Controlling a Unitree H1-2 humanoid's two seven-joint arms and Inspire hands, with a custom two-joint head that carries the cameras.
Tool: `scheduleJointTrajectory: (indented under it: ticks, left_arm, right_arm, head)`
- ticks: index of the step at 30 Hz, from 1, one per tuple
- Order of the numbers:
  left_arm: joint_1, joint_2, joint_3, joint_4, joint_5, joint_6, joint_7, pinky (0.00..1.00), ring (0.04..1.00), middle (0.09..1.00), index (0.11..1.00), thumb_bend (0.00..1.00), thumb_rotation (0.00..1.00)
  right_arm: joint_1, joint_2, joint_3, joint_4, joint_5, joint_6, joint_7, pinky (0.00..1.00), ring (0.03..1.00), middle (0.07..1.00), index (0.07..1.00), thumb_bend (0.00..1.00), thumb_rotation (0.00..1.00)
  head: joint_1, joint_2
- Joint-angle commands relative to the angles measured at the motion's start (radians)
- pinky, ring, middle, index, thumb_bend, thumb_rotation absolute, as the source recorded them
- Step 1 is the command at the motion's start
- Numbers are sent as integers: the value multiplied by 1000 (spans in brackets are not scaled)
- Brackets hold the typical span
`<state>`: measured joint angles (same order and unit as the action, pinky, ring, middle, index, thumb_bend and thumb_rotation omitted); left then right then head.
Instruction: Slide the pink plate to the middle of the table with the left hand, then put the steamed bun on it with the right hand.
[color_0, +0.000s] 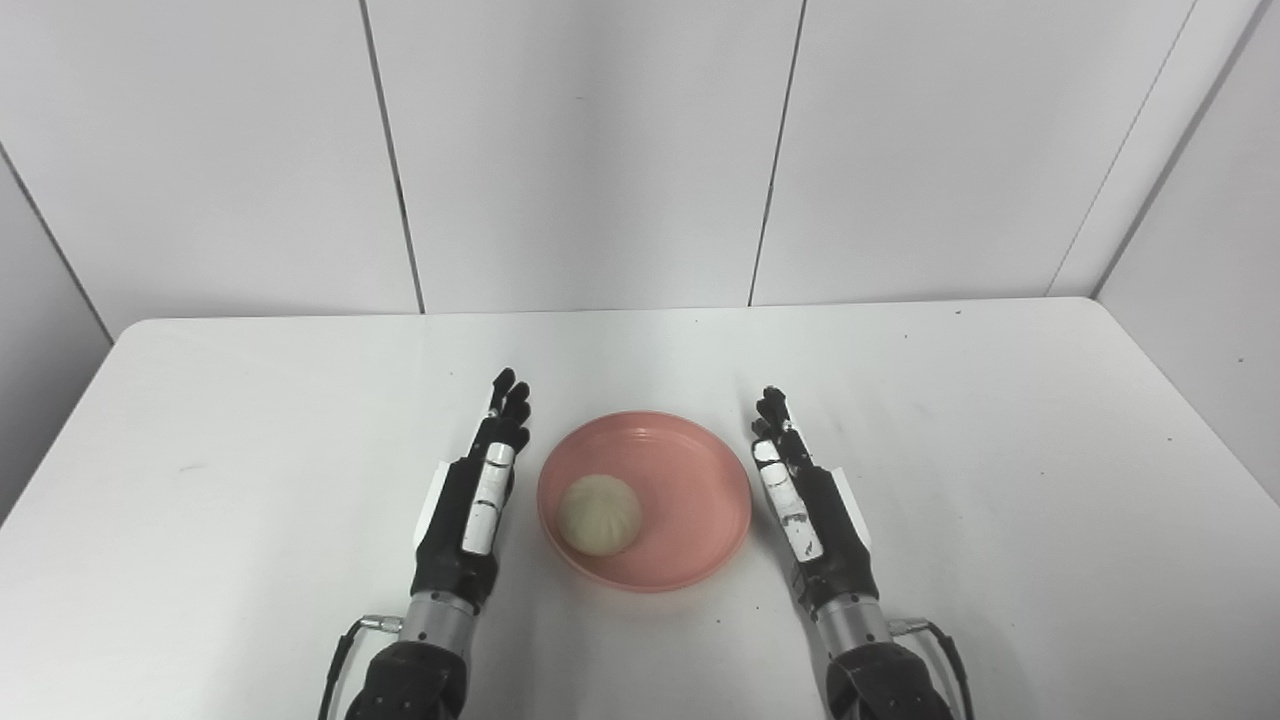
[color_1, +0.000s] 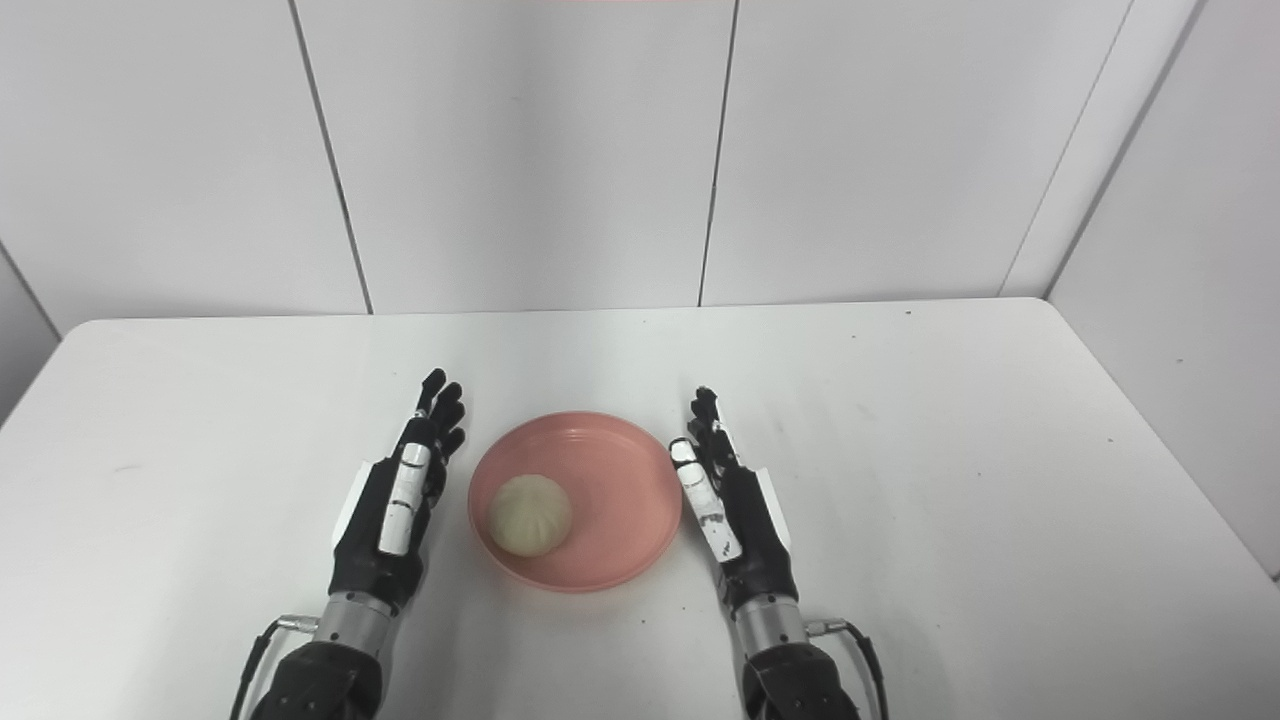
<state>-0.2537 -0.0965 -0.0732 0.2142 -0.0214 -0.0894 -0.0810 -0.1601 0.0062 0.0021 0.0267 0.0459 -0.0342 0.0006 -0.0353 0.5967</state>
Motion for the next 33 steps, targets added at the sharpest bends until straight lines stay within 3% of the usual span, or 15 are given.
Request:
scheduleJointTrajectory:
  ticks: [1, 8, 13, 19, 33]
  left_arm:
    - [19, -1, 11, -17, -29, 36, -4, 1000, 1000, 1000, 1000, 657, 1000]
    - [20, -3, 17, -33, -53, 89, -1, 1000, 1000, 1000, 1000, 662, 1000]
    - [26, -1, 11, -46, -46, 108, -1, 1000, 1000, 1000, 1000, 653, 1000]
    - [26, -4, 15, -55, -68, 134, -5, 1000, 1000, 1000, 1000, 652, 1000]
    - [30, -16, 6, -40, -56, 89, 3, 1000, 1000, 1000, 1000, 661, 1000]
  right_arm:
    - [-19, 12, -8, -11, 26, -22, 6, 1000, 982, 993, 1000, 555, 887]
    - [-22, 19, -15, -7, 35, -29, 0, 1000, 996, 999, 1000, 557, 899]
    - [-29, 5, -15, -8, 13, -23, -1, 1000, 998, 999, 1000, 539, 990]
    - [-33, -3, -26, -10, 15, -8, -4, 1000, 997, 1000, 1000, 556, 1000]
    - [-30, -10, -31, -2, 18, -9, 2, 1000, 997, 1000, 1000, 548, 1000]
  head:
    - [1, -1]
    - [-5, 6]
    - [-3, 8]
    - [-2, 10]
    - [30, 6]
